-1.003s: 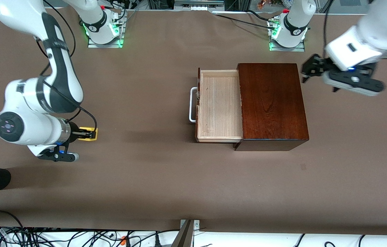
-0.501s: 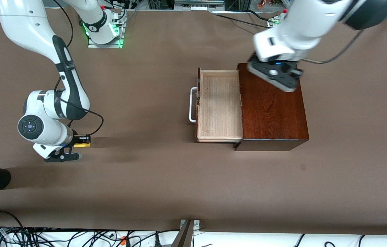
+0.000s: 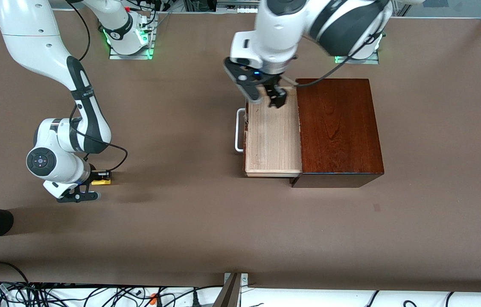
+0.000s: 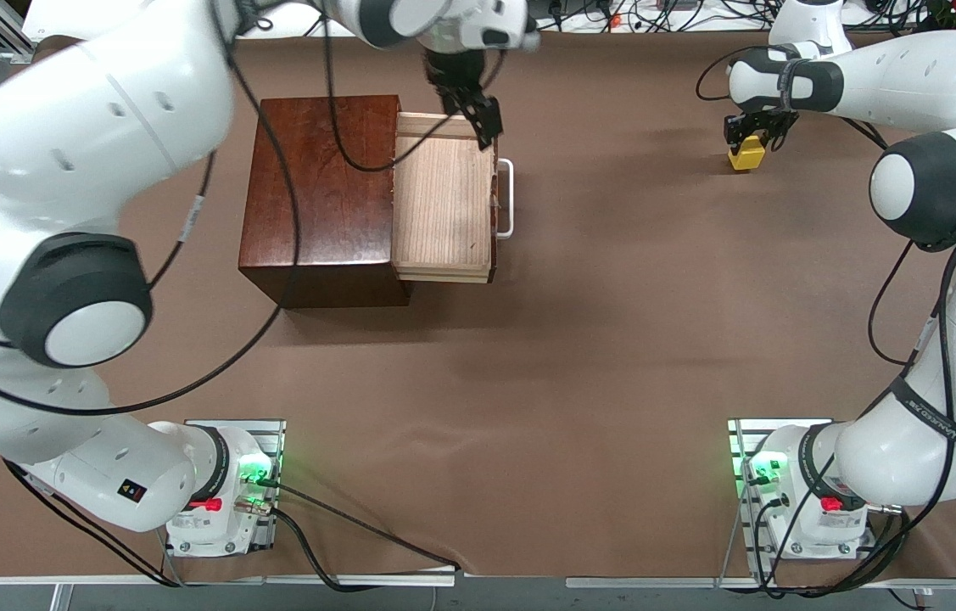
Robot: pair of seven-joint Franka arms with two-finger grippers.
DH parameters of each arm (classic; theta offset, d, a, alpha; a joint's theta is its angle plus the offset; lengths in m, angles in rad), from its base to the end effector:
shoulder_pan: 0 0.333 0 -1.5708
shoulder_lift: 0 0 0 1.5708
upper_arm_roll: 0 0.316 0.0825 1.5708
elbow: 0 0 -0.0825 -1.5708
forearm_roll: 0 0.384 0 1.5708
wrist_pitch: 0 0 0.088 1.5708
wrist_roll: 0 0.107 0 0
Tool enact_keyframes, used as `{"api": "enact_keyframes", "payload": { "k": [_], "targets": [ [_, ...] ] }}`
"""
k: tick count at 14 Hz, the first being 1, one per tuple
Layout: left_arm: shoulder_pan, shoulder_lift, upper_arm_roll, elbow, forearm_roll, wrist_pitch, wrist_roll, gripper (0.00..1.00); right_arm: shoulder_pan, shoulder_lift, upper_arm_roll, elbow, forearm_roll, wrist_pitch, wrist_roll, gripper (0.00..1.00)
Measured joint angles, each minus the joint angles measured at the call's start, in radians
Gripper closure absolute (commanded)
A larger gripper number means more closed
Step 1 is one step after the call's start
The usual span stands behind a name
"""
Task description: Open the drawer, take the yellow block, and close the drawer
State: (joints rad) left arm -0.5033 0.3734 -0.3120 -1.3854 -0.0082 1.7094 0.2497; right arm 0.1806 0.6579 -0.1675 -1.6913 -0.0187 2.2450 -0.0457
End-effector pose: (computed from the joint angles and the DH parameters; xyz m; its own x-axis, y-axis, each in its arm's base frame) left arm 0.4787 -0.4614 0.5052 0.5015 -0.8652 -0.0021 -0.8583 -0.4978 0.1244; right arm 0.6670 0.0188 0.2114 0.9902 0.0943 -0.1032 0.1056 -0.9882 0.1107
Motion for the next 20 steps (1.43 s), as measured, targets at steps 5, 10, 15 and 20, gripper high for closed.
{"api": "enact_keyframes", "payload": {
  "k": [5,10,15,20],
  "targets": [
    [-0.064,0.098,0.000,0.029,0.106,0.056,0.367,0.00,-0.001,-0.016,0.000,0.006,0.000,-0.025,0.000,0.00],
    [-0.125,0.210,0.002,0.031,0.179,0.172,0.423,0.00,-0.002,-0.167,-0.002,0.044,0.020,-0.262,0.000,0.00],
    [-0.131,0.299,0.007,0.034,0.234,0.214,0.431,0.00,-0.005,-0.364,-0.018,0.145,0.056,-0.551,-0.003,0.00],
    [-0.144,0.321,0.009,0.034,0.276,0.214,0.432,0.00,-0.006,-0.448,-0.027,0.283,0.056,-0.789,-0.003,0.00]
  ]
}}
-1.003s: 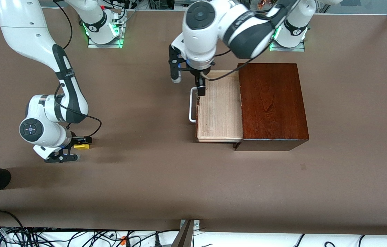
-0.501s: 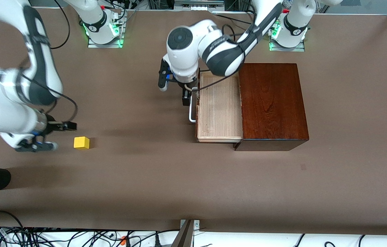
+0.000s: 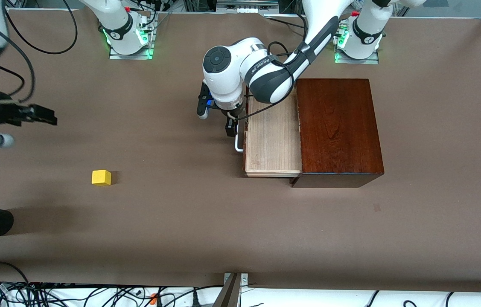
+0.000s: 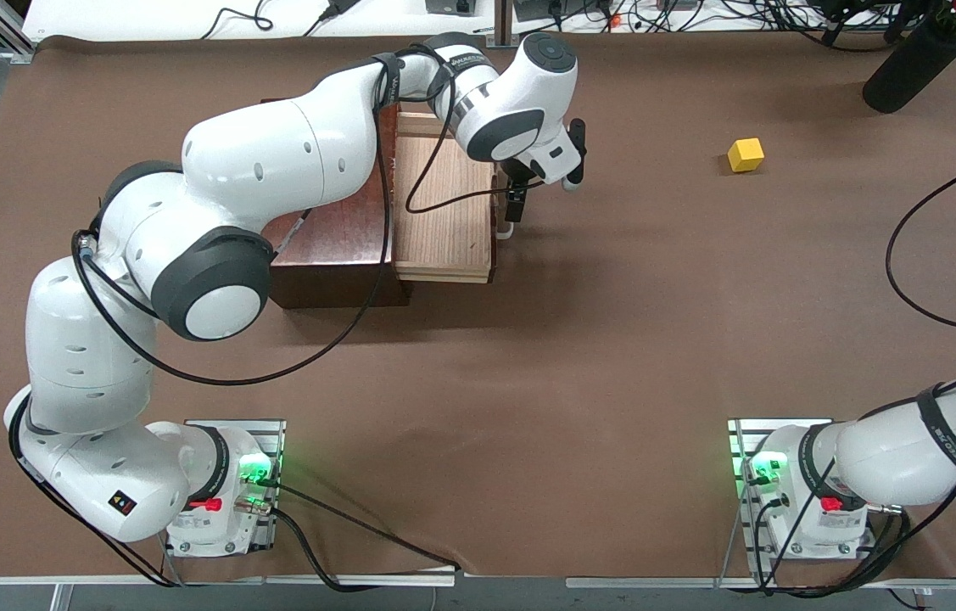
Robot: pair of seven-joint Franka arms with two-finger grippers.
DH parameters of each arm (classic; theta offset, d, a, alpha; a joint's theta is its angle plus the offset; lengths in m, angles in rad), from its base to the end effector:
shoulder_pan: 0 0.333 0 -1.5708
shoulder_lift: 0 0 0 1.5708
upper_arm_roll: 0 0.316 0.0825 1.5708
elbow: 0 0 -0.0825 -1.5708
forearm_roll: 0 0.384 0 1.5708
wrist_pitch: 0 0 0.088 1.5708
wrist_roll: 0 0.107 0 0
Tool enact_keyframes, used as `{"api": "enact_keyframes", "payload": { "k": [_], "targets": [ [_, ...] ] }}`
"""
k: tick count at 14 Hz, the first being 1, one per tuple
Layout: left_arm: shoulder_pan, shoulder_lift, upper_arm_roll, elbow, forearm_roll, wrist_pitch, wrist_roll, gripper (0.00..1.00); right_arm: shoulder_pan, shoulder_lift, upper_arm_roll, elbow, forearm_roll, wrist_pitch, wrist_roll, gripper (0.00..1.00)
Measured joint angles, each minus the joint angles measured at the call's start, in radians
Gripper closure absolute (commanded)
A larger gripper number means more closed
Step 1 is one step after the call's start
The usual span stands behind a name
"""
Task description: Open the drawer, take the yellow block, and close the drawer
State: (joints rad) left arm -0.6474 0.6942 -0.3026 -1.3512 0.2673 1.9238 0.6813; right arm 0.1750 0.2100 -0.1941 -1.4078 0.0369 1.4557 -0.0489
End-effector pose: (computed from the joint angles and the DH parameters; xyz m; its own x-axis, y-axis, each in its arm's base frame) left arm 0.4701 -0.5466 0.3194 -0.1071 -0.9891 -0.1012 -0.9942 0.1057 0.0185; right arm 0.6028 0.0049 0.5715 0.9870 0.0320 -0.1575 0.0318 -0.9995 -0.0044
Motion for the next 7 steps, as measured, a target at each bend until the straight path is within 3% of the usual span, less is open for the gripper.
{"api": "enact_keyframes", "payload": {
  "k": [4,7],
  "targets": [
    [0.000,0.015,0.004,0.000,0.009,0.000,0.000,0.00,-0.013,-0.034,0.018,-0.051,-0.001,0.042,0.000,0.00],
    [0.000,0.015,0.006,0.000,0.009,-0.005,-0.002,0.00,-0.140,-0.102,0.133,-0.161,-0.003,0.119,0.000,0.00]
  ]
}}
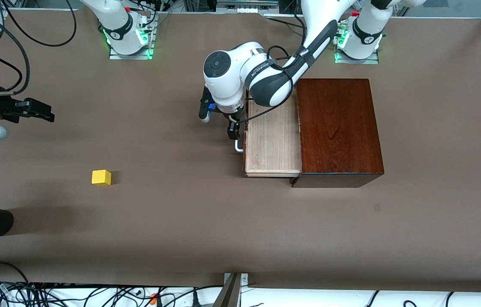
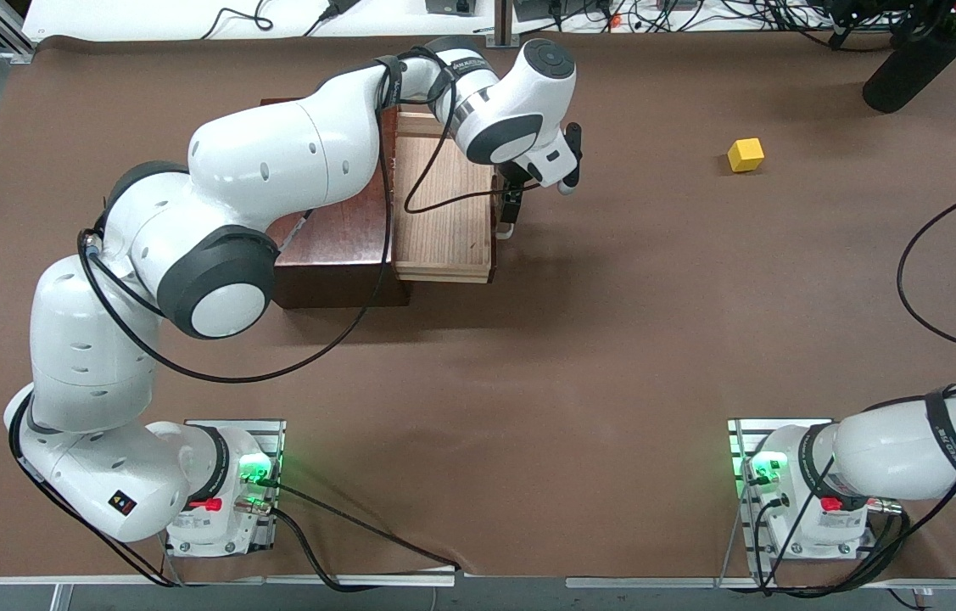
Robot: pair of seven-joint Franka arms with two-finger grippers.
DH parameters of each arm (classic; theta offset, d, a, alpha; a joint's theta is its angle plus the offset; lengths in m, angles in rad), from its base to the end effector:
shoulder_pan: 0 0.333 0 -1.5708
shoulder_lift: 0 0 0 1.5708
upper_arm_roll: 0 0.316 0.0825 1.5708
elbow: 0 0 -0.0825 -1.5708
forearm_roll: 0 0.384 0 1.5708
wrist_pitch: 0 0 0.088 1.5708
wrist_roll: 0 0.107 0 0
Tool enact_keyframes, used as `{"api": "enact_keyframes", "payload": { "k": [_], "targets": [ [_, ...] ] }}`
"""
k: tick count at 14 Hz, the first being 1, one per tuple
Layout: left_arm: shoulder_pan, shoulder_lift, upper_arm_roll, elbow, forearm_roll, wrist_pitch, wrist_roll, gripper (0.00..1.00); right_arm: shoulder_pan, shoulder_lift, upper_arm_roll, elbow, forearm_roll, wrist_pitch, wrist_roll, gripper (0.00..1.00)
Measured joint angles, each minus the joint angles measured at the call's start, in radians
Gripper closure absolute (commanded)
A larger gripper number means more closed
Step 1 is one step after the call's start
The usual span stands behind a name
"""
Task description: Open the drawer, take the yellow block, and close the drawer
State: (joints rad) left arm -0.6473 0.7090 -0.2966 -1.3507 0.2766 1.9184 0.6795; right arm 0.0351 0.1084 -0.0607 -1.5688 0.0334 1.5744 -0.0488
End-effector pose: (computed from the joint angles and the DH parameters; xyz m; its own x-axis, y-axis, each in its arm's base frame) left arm 0.4728 -0.5433 0.3082 -0.1048 -0.9871 -0.1214 -0.9944 0.1025 0.0256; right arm 0.5833 -0.0096 0.5642 0.9946 0.0229 -0.1010 0.0198 -0.9993 -0.0316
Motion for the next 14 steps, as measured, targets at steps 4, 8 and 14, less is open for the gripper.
{"api": "enact_keyframes", "payload": {
  "k": [4,8,14],
  "targets": [
    [0.002,0.000,0.006,0.004,0.000,-0.028,-0.010,0.00,-0.064,-0.081,0.030,-0.040,0.000,-0.036,-0.002,0.00],
    [0.002,0.000,0.024,0.022,0.000,-0.091,-0.023,0.00,-0.066,-0.101,0.035,-0.041,-0.001,-0.057,-0.002,0.00],
    [0.017,-0.017,0.066,0.027,0.000,-0.220,-0.021,0.00,-0.066,-0.099,0.036,-0.041,-0.016,-0.059,-0.002,0.00]
  ]
}}
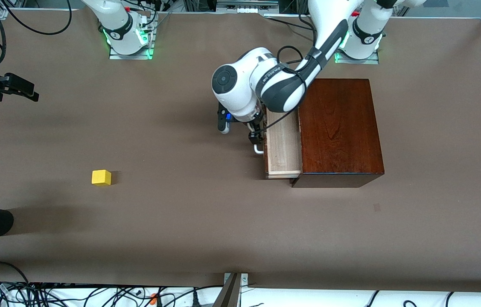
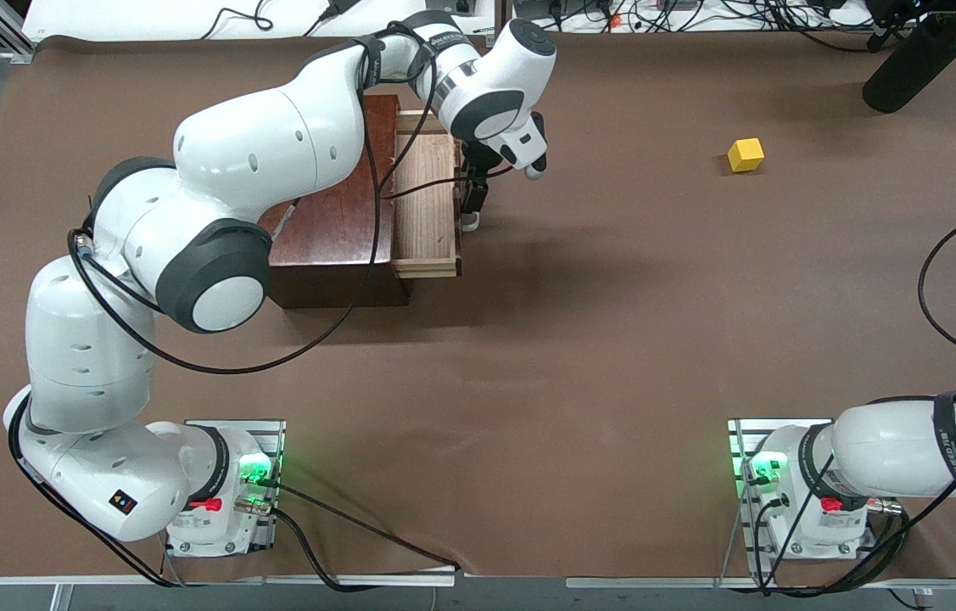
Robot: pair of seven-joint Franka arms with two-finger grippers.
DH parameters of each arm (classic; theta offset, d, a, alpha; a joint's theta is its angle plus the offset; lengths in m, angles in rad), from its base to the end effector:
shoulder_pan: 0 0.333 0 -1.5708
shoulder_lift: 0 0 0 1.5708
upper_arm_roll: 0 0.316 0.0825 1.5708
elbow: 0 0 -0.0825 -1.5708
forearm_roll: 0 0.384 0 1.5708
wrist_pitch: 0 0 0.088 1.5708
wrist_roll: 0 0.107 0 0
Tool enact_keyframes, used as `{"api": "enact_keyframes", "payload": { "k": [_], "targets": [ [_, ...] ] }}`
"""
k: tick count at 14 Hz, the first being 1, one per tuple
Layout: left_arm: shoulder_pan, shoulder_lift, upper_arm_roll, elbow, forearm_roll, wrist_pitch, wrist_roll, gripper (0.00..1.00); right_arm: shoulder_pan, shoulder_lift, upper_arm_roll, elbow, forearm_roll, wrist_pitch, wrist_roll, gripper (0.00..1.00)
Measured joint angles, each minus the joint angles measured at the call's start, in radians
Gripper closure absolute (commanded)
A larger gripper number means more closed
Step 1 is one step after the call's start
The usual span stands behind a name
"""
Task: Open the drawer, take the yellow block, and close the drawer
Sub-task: 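Push the drawer handle into the box with the left gripper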
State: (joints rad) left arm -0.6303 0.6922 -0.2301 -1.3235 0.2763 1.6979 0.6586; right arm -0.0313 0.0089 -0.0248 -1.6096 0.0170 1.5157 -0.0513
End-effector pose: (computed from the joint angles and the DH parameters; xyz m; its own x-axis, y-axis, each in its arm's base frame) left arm 0.4996 -0.4899 0.3125 -0.0108 -0.9544 -0.2985 -0.9950 -0.0195 0.0981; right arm 0.5486 -0.0288 0.5969 0.9948 -0.0036 -0.1016 -0.0059 -0.9997 -0.0220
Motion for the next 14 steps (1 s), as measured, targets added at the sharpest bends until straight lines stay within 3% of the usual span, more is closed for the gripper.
{"api": "enact_keyframes", "payload": {
  "k": [8,14],
  "targets": [
    [0.046,-0.026,0.006,-0.026,0.000,-0.094,0.001,0.00,-0.001,0.004,0.002,0.000,0.000,-0.002,0.000,0.00],
    [0.112,-0.076,0.007,-0.117,0.000,-0.108,0.001,0.00,-0.002,0.004,0.002,0.000,-0.001,-0.002,0.000,0.00]
  ]
}}
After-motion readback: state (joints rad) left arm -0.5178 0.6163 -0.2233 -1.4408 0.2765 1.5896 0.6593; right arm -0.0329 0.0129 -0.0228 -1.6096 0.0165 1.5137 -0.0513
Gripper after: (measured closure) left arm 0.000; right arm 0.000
